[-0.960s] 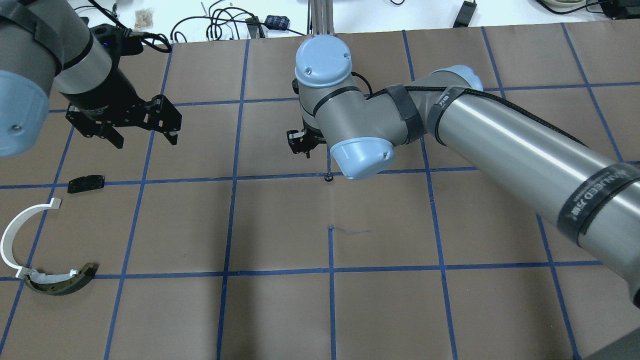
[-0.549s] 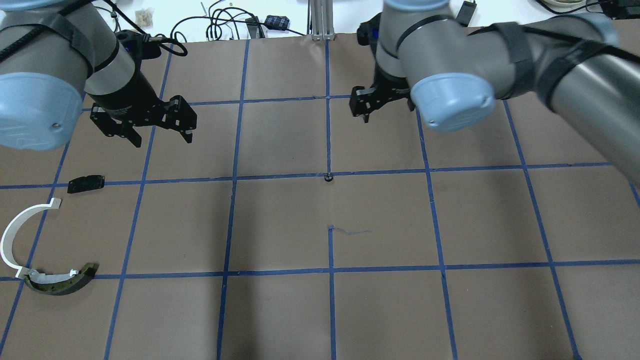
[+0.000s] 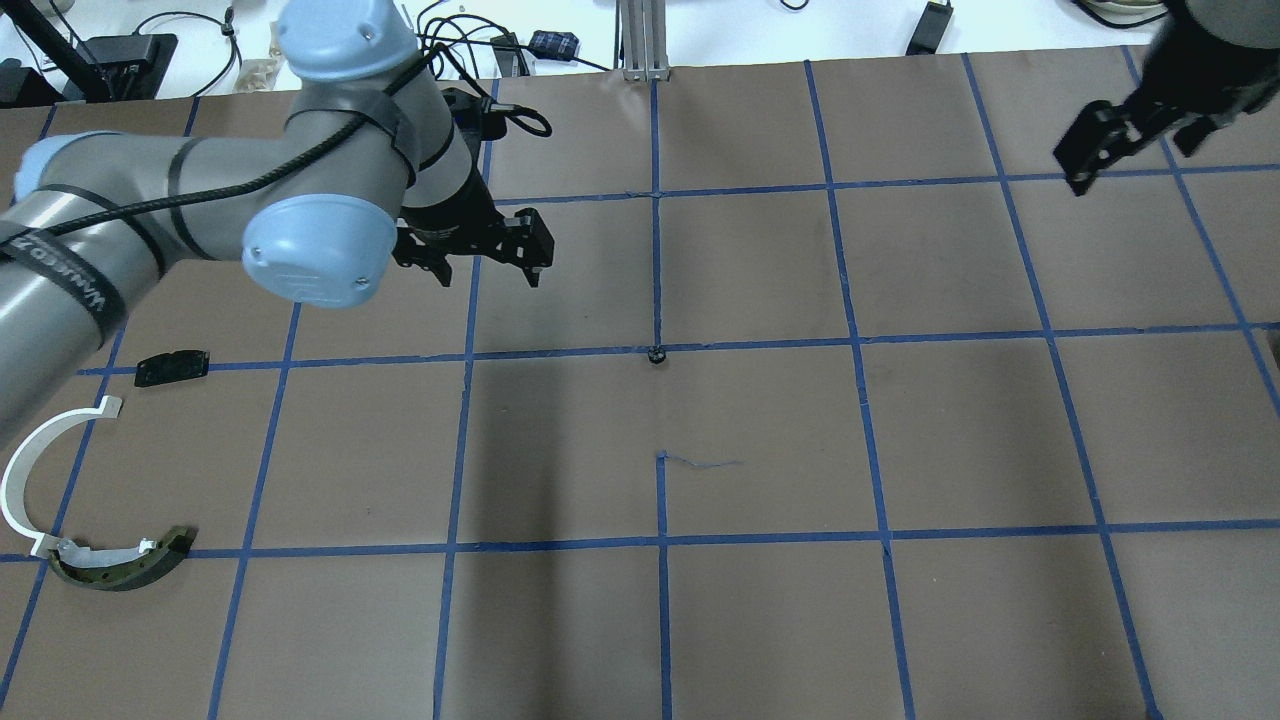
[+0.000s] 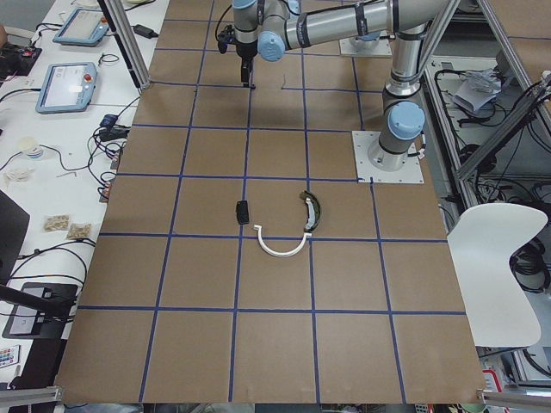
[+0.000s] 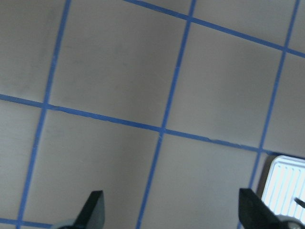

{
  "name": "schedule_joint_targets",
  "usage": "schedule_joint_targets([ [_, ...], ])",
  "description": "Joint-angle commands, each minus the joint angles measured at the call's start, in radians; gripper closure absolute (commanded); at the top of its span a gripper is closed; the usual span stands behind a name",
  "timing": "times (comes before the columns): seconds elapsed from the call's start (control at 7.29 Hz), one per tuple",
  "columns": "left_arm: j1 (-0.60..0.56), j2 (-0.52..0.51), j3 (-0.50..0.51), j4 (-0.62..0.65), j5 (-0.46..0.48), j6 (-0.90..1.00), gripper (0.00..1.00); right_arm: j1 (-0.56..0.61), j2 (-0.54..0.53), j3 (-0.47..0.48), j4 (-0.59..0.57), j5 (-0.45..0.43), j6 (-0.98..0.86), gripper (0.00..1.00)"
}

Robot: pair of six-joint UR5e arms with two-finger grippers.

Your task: Place bearing gear from tray to pile

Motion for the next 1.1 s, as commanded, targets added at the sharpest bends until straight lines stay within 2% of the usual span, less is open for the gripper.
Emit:
schedule_joint_targets([
  [0.0,-0.08,-0.12,0.003,0.146,-0.037,-0.049,0.0,-0.279,0.011,0.036,-0.006,0.001,-0.124,0.0],
  [0.27,-0.136,-0.205,0.004,0.226,-0.042,-0.038,0.0,-0.485,0.131,0.058,-0.096,0.068,-0.288,0.0],
  [0.41,-0.151,-0.235,0.006,0.234,-0.042,-0.037,0.0,-0.533,0.197,0.061,-0.18,0.116,-0.41,0.0],
  [0.69,-0.168,-0.274,0.013,0.243,-0.04,-0.035,0.0,-0.65,0.419,0.043,-0.427,0.171,-0.647,0.0],
  [0.82,-0.17,-0.294,0.022,0.244,-0.04,-0.034,0.0,-0.673,0.481,0.039,-0.508,0.185,-0.678,0.0],
  [0.96,-0.171,-0.3,0.025,0.244,-0.04,-0.035,0.0,-0.677,0.512,0.039,-0.512,0.184,-0.669,0.0],
])
